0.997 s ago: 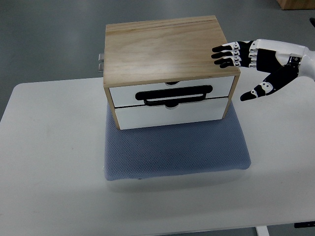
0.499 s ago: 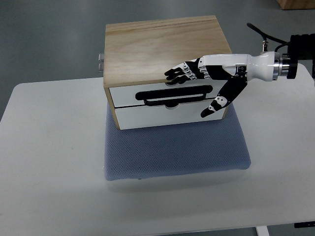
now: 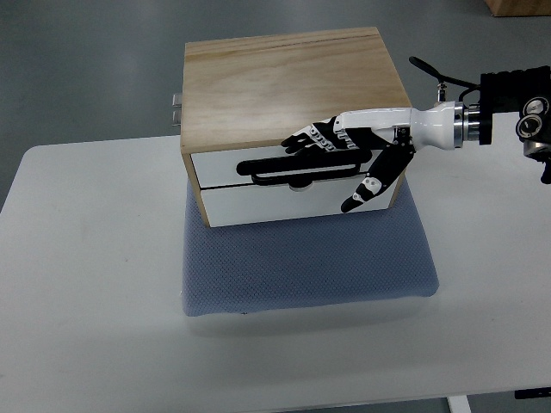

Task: Open wood drawer with right hand
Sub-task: 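Reach the right hand over the upper drawer's black handle, then hook the right hand fingers behind the upper drawer handle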

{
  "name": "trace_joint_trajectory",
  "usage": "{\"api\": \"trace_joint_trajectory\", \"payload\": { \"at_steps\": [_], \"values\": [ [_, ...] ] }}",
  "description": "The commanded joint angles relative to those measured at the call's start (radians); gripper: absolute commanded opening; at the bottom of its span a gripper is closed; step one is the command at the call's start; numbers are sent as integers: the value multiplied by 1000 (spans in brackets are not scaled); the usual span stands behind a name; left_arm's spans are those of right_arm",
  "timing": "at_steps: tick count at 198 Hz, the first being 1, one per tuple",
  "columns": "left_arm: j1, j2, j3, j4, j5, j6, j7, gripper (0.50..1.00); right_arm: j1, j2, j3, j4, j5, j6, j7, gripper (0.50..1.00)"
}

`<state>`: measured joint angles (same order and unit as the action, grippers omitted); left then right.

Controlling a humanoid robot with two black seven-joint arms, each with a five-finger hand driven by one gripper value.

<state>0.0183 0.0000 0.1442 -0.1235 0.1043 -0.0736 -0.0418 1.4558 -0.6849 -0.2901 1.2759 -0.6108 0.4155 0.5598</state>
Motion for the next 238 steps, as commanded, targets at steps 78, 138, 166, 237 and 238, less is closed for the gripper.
{"api": "trace_joint_trajectory", "payload": {
  "at_steps": [78, 138, 166, 237, 238],
  "values": [
    [0, 0, 0, -1, 0, 0, 0, 1000, -34, 38, -32, -49, -1, -26, 0, 944],
    [0, 0, 0, -1, 0, 0, 0, 1000, -55, 44, -46, -75, -1, -26, -1, 944],
    [0, 0, 0, -1, 0, 0, 0, 1000, -61, 45, -46, -75, 3, -24, -44, 944],
    [0, 0, 0, 1, 0, 0, 0, 1000, -54, 45, -44, -66, 5, 12, -52, 944],
    [0, 0, 0, 1, 0, 0, 0, 1000, -54, 45, -44, -66, 5, 12, -52, 944]
  ]
}}
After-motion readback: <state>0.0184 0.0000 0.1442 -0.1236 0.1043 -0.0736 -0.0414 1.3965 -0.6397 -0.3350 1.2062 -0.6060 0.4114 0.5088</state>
